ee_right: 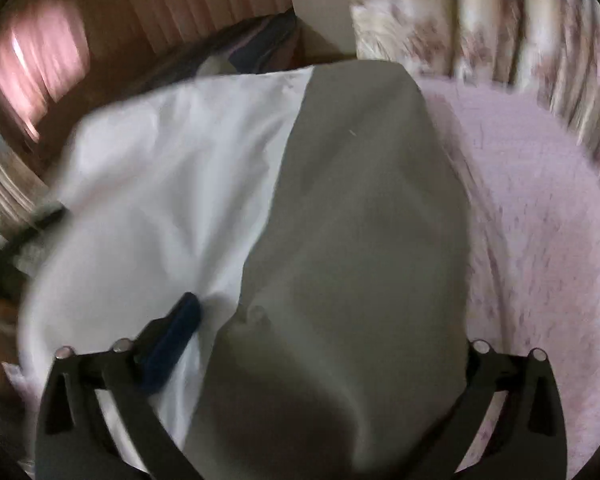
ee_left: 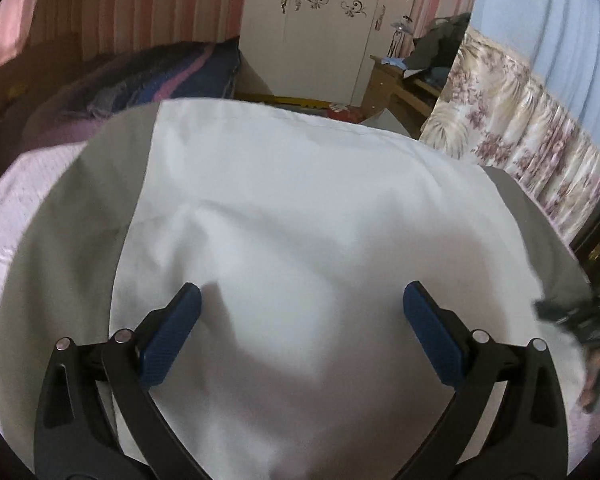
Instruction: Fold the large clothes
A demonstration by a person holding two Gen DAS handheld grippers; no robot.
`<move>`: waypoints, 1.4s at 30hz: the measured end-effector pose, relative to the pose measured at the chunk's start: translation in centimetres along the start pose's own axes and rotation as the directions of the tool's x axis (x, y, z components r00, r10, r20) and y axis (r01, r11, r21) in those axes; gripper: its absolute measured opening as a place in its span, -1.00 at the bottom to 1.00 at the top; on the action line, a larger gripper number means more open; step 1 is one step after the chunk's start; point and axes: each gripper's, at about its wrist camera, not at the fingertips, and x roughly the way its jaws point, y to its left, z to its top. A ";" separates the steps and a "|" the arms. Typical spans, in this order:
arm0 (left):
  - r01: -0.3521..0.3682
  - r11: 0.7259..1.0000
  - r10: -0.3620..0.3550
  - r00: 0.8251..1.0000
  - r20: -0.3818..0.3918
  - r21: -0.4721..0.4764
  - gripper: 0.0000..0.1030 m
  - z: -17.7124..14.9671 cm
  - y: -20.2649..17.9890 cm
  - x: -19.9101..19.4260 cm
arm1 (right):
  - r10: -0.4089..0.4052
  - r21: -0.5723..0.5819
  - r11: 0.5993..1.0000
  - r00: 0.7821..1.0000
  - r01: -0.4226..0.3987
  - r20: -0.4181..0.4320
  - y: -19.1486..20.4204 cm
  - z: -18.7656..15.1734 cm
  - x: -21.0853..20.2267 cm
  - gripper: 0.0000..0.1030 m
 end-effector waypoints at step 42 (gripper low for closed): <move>-0.224 0.975 0.218 0.949 0.227 0.003 0.94 2.3 10.3 -13.4 | 0.325 0.046 0.937 0.910 -0.347 0.257 21.3 7.6 -13.3 -0.76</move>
